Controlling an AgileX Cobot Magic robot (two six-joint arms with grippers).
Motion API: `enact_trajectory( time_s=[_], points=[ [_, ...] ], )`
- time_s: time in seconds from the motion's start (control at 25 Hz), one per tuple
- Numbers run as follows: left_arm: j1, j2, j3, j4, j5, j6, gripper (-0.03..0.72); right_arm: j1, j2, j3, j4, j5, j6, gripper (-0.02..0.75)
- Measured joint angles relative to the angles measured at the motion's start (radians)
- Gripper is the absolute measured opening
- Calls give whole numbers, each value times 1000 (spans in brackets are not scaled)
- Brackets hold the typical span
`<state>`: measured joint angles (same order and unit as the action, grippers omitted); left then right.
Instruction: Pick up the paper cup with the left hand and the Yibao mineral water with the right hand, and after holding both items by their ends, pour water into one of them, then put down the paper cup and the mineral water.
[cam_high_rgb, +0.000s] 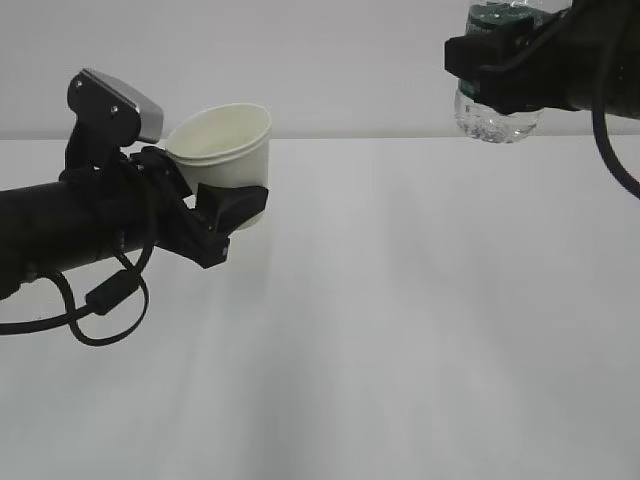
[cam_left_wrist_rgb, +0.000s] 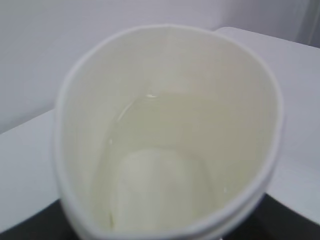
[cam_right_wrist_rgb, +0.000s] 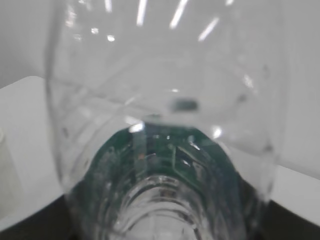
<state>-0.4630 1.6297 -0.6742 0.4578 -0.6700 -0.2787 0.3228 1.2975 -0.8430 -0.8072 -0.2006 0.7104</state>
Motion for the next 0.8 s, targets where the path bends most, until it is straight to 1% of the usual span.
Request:
enact_trajectory(
  time_s=[0.8],
  points=[
    [149, 0, 0, 0, 1, 8, 420, 0, 0, 0, 0, 2, 0, 408]
  ],
)
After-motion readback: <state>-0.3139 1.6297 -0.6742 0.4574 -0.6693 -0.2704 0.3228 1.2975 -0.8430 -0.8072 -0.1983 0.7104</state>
